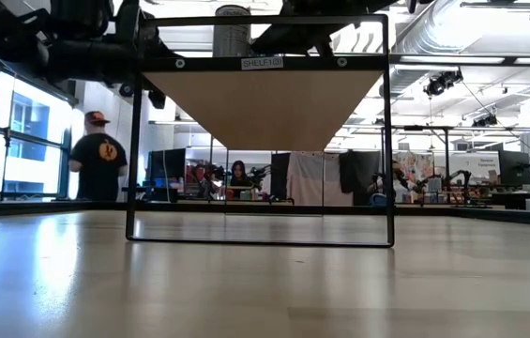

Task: Place canned beverage on shelf
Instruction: Put the top white yellow soda can on the shelf

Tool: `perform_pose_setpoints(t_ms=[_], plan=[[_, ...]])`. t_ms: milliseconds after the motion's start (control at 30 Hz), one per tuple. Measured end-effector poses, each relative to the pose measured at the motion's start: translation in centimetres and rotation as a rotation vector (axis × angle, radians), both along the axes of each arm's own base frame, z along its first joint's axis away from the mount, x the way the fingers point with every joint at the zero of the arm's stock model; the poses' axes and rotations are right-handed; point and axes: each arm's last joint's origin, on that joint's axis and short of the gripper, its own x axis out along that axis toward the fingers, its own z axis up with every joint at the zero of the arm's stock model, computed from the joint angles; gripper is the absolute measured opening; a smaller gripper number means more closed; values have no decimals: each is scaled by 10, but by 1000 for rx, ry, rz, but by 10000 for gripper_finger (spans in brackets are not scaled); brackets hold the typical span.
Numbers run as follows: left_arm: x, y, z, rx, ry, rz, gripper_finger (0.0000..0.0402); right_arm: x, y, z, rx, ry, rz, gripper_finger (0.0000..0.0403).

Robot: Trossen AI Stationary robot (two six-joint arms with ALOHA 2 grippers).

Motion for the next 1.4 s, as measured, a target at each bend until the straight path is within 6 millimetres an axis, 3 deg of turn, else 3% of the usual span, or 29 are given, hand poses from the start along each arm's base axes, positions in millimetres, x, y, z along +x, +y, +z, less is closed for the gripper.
perform_pose_setpoints(t_ms=[400, 933, 1167, 1400], plan=[[10, 4, -1, -4, -3, -4, 0, 0, 0, 0, 10, -1, 12, 0], [9, 2, 1, -24, -1, -64, 0, -3, 7, 2, -32, 35, 69, 0], [1, 7, 7, -5, 2, -31, 0, -15, 4, 13, -32, 46, 62, 0], [-10, 16, 12, -6, 8, 32, 0, -14, 2, 11, 24, 52, 101, 0]])
